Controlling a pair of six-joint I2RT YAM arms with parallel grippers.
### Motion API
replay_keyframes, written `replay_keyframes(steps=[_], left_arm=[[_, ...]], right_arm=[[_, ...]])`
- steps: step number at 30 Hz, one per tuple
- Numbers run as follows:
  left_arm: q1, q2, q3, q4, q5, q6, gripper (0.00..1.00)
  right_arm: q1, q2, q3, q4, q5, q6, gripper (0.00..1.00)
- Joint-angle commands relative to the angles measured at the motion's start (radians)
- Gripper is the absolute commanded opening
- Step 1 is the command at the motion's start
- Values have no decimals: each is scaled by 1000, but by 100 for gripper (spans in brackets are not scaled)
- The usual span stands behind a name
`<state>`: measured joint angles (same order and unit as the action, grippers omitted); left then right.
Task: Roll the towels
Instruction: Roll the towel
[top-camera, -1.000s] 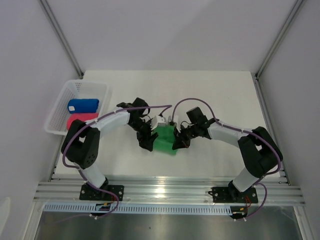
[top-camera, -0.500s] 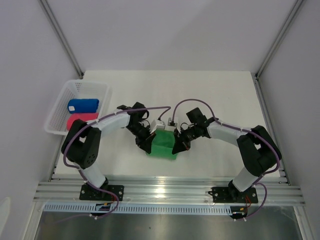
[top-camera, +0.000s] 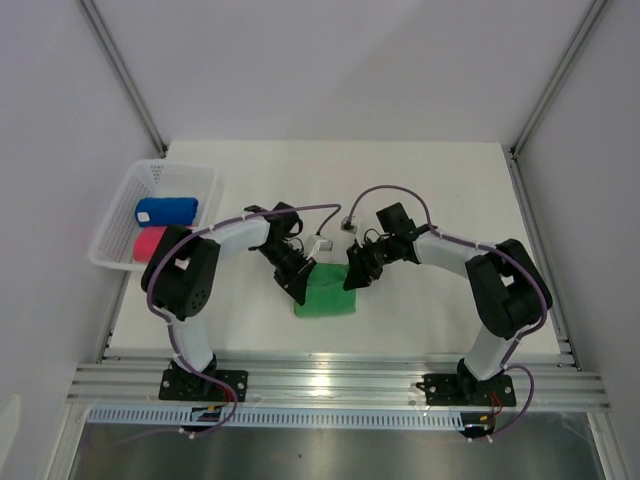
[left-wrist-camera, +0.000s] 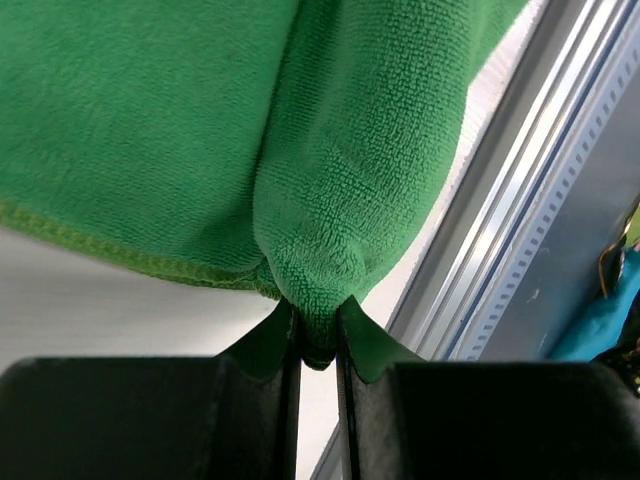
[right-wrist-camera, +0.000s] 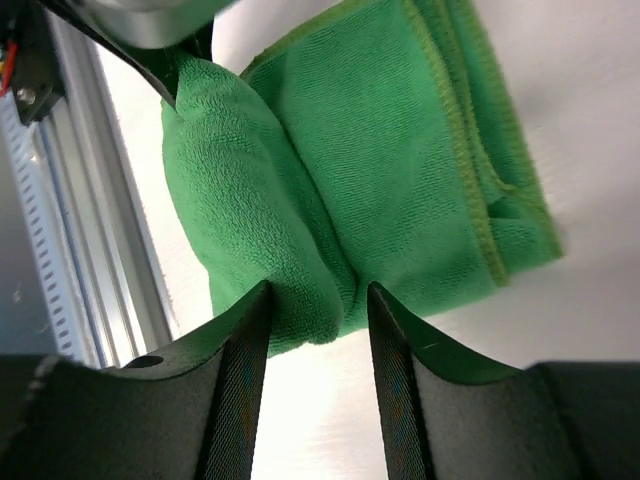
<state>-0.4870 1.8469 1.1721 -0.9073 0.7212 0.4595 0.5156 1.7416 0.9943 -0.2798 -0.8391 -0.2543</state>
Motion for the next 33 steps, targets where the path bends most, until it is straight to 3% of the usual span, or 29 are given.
replay_keyframes(steps=[1,8,14,19,26,33], left_arm=[[14,12,38,38,-46,-74,9],[16,35,69,48,-80,-110,13],[16,48,97,44,-86,-120,18],[16,61,107,41,-94,-137,22],[16,72,123,38,-101,-143,28],[16,95,178,21,-160,-147,35]], right_arm=[[-3,-88,24,42,118,17,46],[3,-278,-20,-12,274,-100,46],[145,-379,-172,227,287,-126,34],[231,-352,-279,586,267,-2,18],[251,-222,-273,654,373,43,10],[244,-143,-252,561,422,35,6]])
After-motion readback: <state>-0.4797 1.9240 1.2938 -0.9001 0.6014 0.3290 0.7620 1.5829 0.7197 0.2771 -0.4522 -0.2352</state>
